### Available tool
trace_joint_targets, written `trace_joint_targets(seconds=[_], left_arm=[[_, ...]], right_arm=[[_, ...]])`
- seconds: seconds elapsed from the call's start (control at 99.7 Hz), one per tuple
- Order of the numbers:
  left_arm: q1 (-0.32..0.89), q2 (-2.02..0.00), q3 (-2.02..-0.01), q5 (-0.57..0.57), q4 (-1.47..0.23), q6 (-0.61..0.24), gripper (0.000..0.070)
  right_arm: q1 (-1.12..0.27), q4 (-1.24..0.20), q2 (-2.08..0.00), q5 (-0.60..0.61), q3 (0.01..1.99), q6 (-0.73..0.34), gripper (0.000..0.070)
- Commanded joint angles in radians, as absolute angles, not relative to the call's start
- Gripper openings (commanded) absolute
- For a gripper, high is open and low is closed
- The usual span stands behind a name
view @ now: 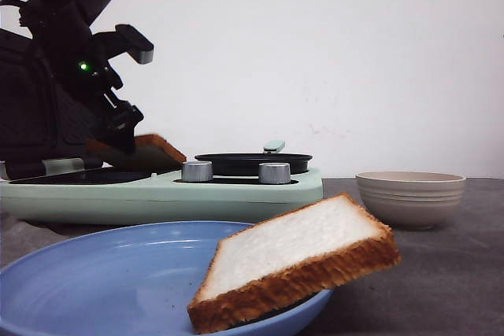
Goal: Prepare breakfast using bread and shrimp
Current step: 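Lower the bread onto the sandwich plate and open the left gripper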
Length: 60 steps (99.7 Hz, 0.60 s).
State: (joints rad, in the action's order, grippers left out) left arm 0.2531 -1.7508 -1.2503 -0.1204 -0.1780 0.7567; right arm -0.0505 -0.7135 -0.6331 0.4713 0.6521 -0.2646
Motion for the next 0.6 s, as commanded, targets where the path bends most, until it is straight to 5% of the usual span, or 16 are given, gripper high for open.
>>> trace_joint_targets(seconds=[0.0, 0.361, 0.592], left_arm=[[0.256, -1.754, -1.273, -0.116, -0.184, 0.745, 0.0663], [0.262, -1.751, -1.331, -0.108, -0.296, 0.704, 0.0688], [0.263, -1.737, -1.42, -0.107, -0.352, 0.598, 0.0688]], right_arm=[[-0.05, -0.704, -0.639, 0.471, 0.67, -0.25, 0.0404], [-0.05, -0.704, -0.639, 0.471, 0.67, -0.25, 0.0404], [-0.05, -0.704, -0.639, 0.471, 0.67, -0.25, 0.0404]])
